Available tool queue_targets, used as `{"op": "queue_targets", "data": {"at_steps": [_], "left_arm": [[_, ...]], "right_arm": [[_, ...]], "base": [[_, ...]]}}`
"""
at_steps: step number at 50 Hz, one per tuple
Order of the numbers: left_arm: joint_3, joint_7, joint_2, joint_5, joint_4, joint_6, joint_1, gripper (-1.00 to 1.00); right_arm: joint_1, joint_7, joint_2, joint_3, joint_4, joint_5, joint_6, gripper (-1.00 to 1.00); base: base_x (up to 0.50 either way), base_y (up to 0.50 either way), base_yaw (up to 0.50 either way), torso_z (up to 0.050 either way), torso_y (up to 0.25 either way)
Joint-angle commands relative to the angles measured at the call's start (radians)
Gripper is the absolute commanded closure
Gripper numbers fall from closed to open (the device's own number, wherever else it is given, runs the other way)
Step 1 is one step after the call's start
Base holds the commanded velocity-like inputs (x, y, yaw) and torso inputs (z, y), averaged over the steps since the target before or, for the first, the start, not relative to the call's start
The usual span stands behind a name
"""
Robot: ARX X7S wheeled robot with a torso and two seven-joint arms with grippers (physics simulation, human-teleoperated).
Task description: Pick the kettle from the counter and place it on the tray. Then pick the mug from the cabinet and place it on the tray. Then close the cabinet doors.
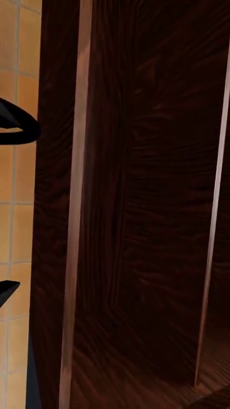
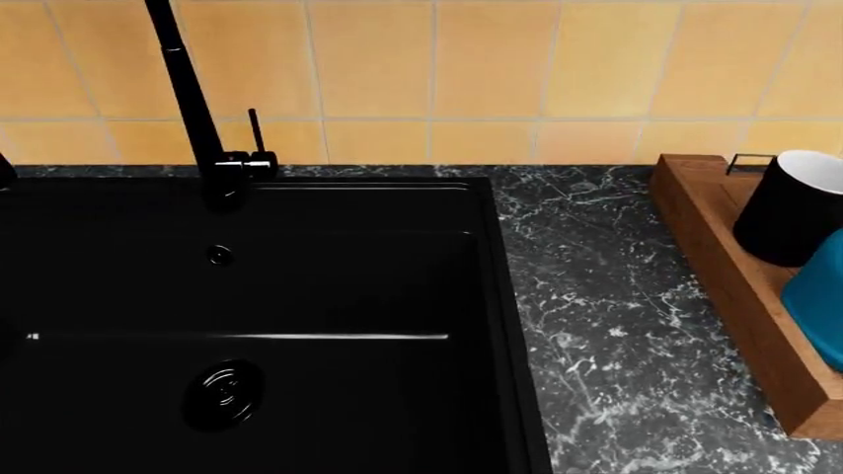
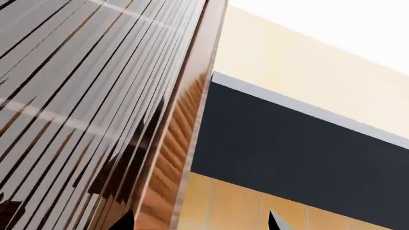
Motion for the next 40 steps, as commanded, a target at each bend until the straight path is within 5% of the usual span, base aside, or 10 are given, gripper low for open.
{"op": "queue_targets", "data": {"at_steps": [1,16,40], "left_arm": [[-0.009,-0.037,-0.052,-0.071,0.001,0.019,0.006,-1.0],[-0.019,-0.044,-0.056,-0.096,0.001,0.004,0.007,-1.0],[-0.083,-0.021,-0.061,-0.119,-0.022,-0.027,0.026,-1.0]], "right_arm": [[0.028,-0.156,-0.126,0.032,0.161,-0.128,-0.078,-1.0],[0.022,-0.237,-0.321,0.202,0.374,-0.159,-0.102,-1.0],[-0.018,-0.296,-0.483,0.205,0.593,-0.205,-0.224,-1.0]], "base": [[0.0,0.0,0.0,0.0,0.0],[0.0,0.0,0.0,0.0,0.0],[0.0,0.0,0.0,0.002,0.0]]}}
